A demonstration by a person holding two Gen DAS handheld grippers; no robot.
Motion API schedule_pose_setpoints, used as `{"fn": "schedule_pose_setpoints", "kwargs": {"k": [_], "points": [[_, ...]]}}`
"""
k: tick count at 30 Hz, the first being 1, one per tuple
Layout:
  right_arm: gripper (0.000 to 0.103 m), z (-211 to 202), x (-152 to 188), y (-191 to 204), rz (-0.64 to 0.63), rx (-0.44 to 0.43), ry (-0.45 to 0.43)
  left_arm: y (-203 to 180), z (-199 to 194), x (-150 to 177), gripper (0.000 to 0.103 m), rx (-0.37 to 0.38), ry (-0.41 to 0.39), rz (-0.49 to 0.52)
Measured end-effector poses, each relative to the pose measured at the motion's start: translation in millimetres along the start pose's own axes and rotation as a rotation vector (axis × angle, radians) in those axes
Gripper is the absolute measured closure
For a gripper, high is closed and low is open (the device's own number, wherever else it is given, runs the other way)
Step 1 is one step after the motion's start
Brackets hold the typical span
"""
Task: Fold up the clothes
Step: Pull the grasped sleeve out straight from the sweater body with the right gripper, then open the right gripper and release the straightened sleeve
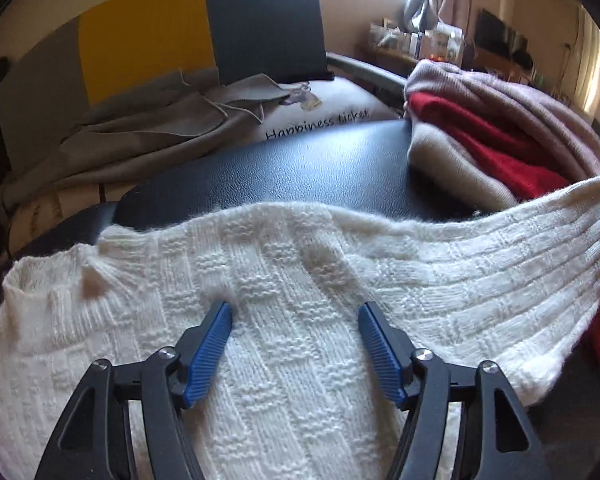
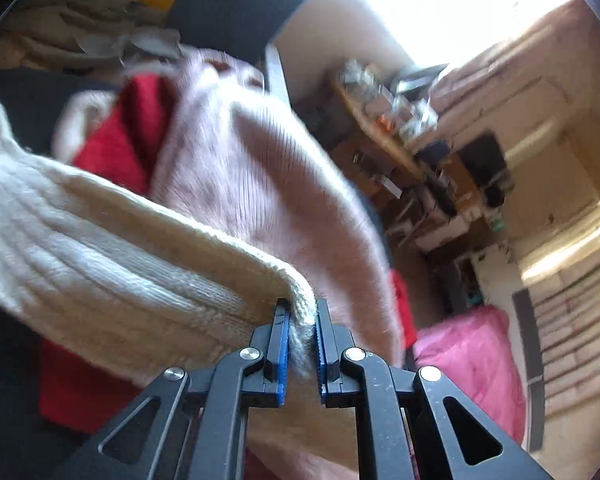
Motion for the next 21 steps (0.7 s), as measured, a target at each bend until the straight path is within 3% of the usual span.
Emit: {"fn": "schedule_pose_setpoints", "kwargs": {"k": [4, 6, 8, 10, 12, 14, 18, 21], "points": [[0.08, 27, 2, 5, 0.016, -0.005, -0.002, 2, -1, -1, 0.032, 0.007, 0.008, 0.002], [0.073, 22, 2, 0, 0.037, 0.0, -0.012, 5, -7, 1, 0.033, 0.021, 0.018, -0.009], [0.069, 4, -8, -9, 0.103, -0.008, -0.059, 12, -20, 4, 0.033, 0.031, 0.006, -0.037], [0.058, -29, -22, -13, 0.167, -0.004, -0.174, 33, -38, 12, 0.033, 0.026, -0.029, -0.089], [0.019, -64, -35, 12, 0.21, -0.138, -0.279, 62, -54, 25, 0.033, 0.001, -0.046, -0.145], [0.018, -91, -48, 61, 0.223, -0.347, -0.329, 90, -66, 38, 0.033, -0.028, -0.055, -0.192], [0.018, -127, -68, 193, 0.182, -0.736, -0.301, 152, -89, 70, 0.033, -0.119, -0.063, -0.259], [0.018, -148, -81, 286, 0.122, -0.898, -0.259, 193, -92, 90, 0.033, -0.172, -0.044, -0.314]]}}
Point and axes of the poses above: each gripper's, at about its wrist camera, not at the fingertips, and z roughly the way its jaws point, y to its left, x to its underside, the point moved 9 cm from there along z, roughly the way its jaws point, and after that the axes turned 6 degrees about y, right-handed, at the moved point
